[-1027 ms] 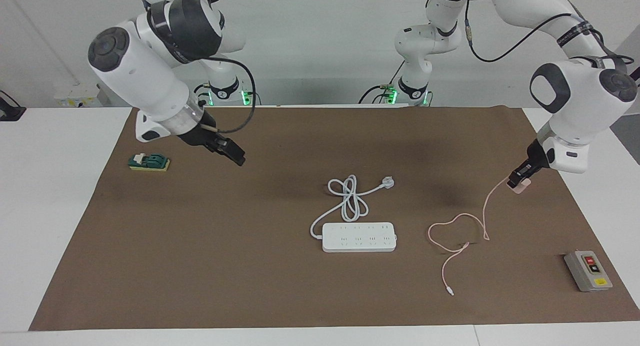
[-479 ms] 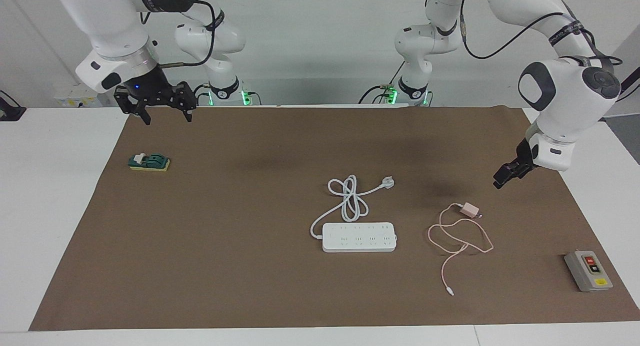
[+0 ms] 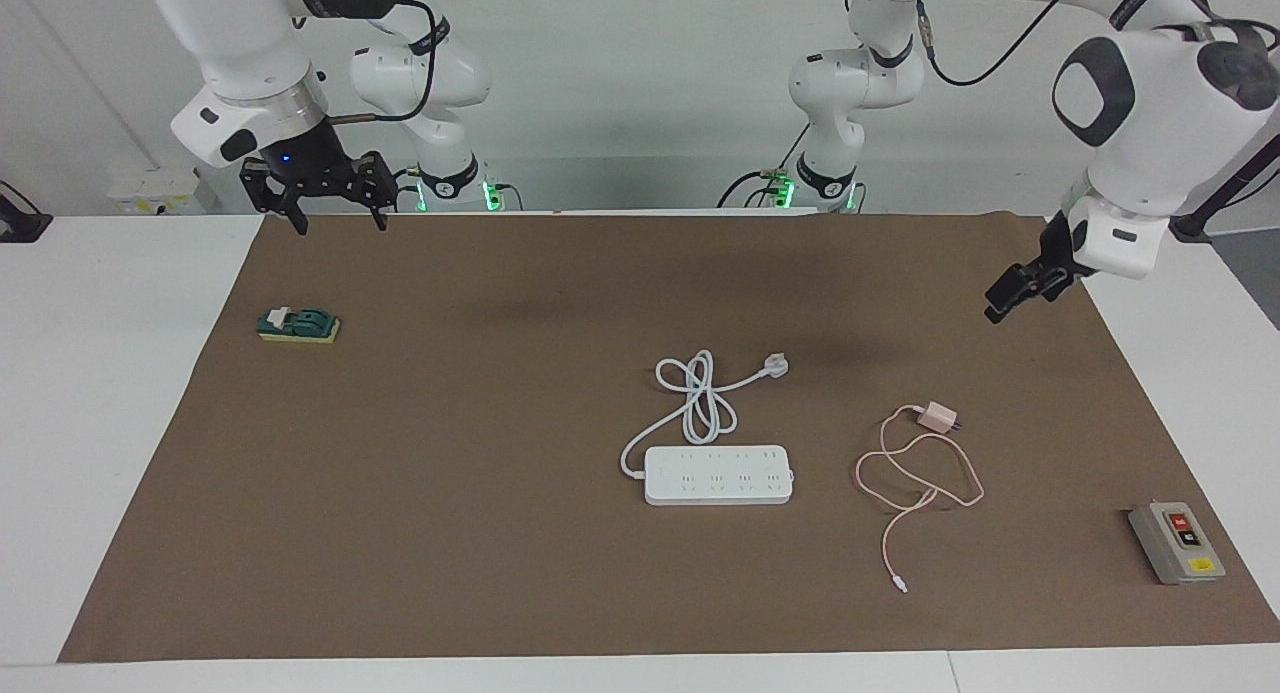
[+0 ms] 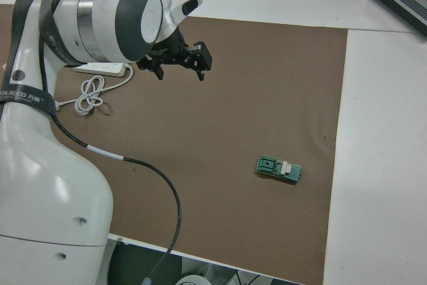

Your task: Unplug charger and place it aside

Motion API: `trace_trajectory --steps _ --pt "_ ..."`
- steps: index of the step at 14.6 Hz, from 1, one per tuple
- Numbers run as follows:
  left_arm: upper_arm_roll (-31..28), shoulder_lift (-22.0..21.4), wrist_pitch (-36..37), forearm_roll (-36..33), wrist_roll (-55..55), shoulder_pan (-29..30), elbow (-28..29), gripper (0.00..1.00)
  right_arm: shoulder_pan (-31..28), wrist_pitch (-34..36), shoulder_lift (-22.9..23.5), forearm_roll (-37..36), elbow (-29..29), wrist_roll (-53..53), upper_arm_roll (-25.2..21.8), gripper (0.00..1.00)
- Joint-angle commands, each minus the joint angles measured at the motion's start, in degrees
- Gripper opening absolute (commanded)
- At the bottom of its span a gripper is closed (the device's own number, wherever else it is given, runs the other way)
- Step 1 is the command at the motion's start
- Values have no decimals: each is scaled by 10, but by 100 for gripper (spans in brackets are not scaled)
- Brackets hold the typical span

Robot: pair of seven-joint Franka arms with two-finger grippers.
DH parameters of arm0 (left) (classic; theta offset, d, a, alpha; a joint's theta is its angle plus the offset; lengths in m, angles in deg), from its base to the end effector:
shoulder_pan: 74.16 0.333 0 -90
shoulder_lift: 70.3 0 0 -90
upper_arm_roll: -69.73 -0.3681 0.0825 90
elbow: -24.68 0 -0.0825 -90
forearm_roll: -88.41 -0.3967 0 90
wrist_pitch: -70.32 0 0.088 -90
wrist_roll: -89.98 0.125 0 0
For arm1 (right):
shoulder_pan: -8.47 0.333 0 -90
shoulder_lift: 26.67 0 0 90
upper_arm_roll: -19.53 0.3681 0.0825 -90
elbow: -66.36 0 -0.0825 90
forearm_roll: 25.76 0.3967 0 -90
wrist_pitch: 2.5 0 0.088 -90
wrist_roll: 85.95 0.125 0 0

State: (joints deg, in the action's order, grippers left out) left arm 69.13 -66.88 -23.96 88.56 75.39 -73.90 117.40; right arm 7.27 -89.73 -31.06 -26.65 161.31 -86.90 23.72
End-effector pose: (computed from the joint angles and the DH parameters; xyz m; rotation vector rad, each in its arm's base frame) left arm 0.5914 0.0084 0.6073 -3.1107 -0.4223 0.0510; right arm 0.5315 0.0274 0.6550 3.1163 0.1061 -0.0904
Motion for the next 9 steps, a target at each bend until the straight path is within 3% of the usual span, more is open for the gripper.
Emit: trace_trajectory --steps 1,6,9 --pt "-8 -32 56 -7 78 -1 -16 100 -15 -16 -9 -9 16 9 12 100" --pt "-2 -23 116 -2 111 -4 -47 100 -16 -18 -7 -9 14 11 12 100" --pt "11 -20 99 0 121 -3 -55 100 -15 -15 -9 -7 16 32 12 100"
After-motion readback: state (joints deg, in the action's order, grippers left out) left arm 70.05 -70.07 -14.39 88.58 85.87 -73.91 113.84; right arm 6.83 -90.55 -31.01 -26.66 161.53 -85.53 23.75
